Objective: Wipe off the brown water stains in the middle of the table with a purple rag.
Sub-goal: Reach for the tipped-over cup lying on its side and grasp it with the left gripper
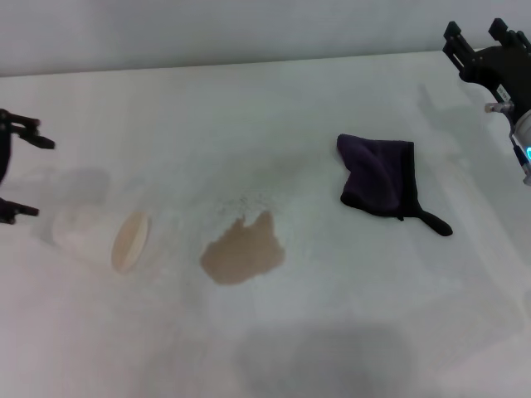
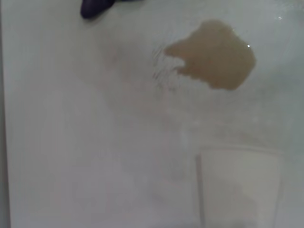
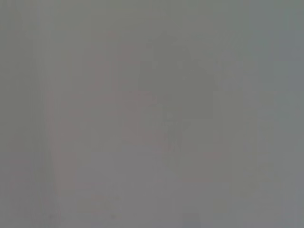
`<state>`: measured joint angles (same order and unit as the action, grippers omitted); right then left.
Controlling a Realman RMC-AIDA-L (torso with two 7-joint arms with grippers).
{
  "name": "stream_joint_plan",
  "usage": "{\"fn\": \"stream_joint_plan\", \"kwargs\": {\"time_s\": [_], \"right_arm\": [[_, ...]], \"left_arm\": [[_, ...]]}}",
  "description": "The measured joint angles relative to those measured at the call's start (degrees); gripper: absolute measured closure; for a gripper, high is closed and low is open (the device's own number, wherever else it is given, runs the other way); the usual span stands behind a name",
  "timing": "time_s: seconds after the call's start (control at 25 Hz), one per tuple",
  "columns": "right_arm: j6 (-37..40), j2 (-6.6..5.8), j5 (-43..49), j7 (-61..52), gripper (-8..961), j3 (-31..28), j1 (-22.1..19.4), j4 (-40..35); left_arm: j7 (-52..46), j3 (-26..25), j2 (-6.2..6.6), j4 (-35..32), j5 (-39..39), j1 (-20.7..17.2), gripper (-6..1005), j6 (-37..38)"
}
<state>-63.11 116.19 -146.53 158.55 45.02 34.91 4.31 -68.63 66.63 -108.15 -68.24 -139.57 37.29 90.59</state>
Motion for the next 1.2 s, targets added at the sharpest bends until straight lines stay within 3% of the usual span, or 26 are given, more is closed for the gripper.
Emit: {"fn": "stream_joint_plan", "kwargs": {"time_s": [0.4,1.2], "right_arm": [[0.1,0.00,-0.1,0.0,186,-1.3,-0.5,-0.2],[0.2,0.00,-0.1,0.0,187,-1.4,-0.5,-0.1]], "left_arm": [[0.6,4.3,-1.11,5.6,0.0,3.2,112,-0.2],[3.2,4.4,-4.12,9.9,-2.6,2.8,111,-4.3]]}}
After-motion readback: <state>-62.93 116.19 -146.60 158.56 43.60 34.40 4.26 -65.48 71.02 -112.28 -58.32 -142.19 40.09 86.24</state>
